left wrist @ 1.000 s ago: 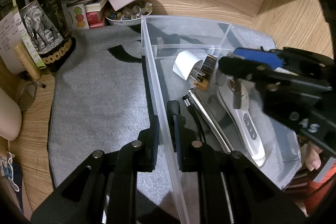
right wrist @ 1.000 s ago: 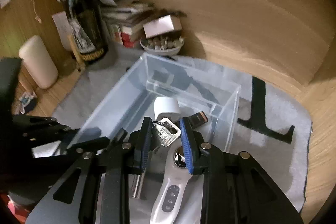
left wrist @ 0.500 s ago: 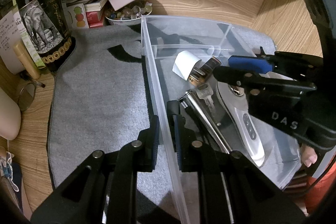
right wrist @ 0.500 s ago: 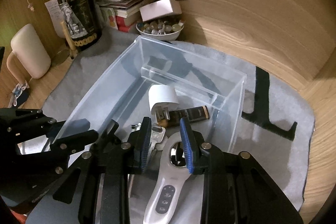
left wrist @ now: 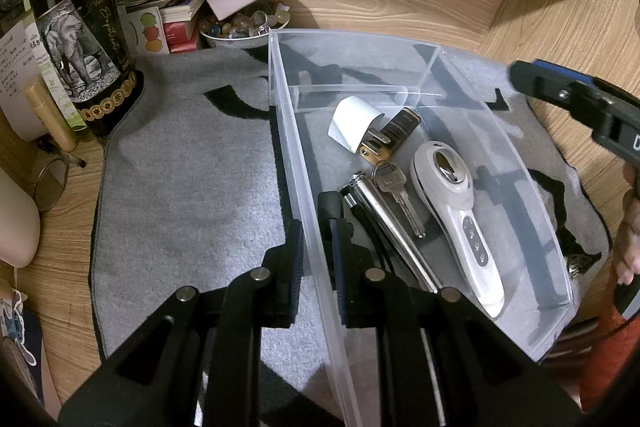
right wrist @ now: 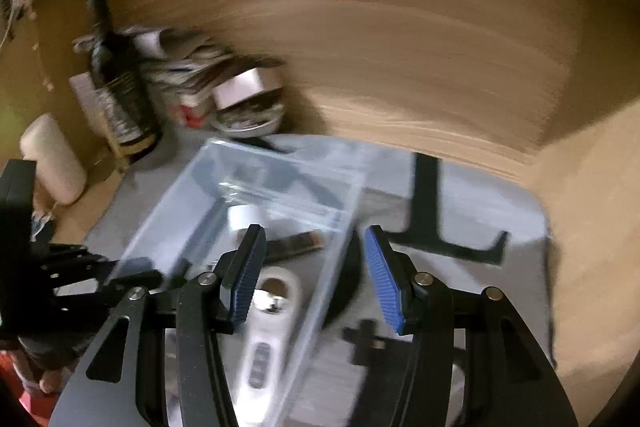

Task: Organize rigid objects
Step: 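Grasp the small black knob part on the mat with the right gripper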

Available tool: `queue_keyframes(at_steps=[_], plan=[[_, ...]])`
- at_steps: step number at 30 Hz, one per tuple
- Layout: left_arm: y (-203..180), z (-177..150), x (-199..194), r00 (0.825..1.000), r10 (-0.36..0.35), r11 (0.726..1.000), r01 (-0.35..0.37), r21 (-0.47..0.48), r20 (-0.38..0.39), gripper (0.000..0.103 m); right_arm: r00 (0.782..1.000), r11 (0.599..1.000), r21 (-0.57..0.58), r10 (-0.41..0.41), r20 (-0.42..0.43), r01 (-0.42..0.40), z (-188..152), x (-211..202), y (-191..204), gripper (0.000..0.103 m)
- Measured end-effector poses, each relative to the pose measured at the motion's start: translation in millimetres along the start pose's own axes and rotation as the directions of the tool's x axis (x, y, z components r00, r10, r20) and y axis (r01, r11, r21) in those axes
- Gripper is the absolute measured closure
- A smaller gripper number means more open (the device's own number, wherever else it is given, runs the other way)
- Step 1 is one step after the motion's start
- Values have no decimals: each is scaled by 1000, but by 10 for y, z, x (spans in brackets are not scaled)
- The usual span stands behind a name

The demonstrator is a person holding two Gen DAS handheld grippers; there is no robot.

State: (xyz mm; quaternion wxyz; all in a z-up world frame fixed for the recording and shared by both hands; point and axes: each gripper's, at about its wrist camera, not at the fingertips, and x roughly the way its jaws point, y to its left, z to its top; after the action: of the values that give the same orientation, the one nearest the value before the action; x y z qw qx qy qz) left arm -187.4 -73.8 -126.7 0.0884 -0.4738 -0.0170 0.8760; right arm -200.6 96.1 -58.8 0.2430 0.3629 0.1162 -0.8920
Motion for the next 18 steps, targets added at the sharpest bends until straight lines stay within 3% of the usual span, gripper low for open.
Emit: queue_keyframes(at_steps=[8, 18], plan=[[-6, 3, 4, 1000, 0, 1000, 0, 0, 0, 90, 995, 992, 111, -57, -84, 66, -260, 139, -473, 55], [-2, 1, 8, 1000, 0, 1000, 0, 0, 0, 90, 973, 991, 120, -31, -229, 60, -693, 516, -518, 55]])
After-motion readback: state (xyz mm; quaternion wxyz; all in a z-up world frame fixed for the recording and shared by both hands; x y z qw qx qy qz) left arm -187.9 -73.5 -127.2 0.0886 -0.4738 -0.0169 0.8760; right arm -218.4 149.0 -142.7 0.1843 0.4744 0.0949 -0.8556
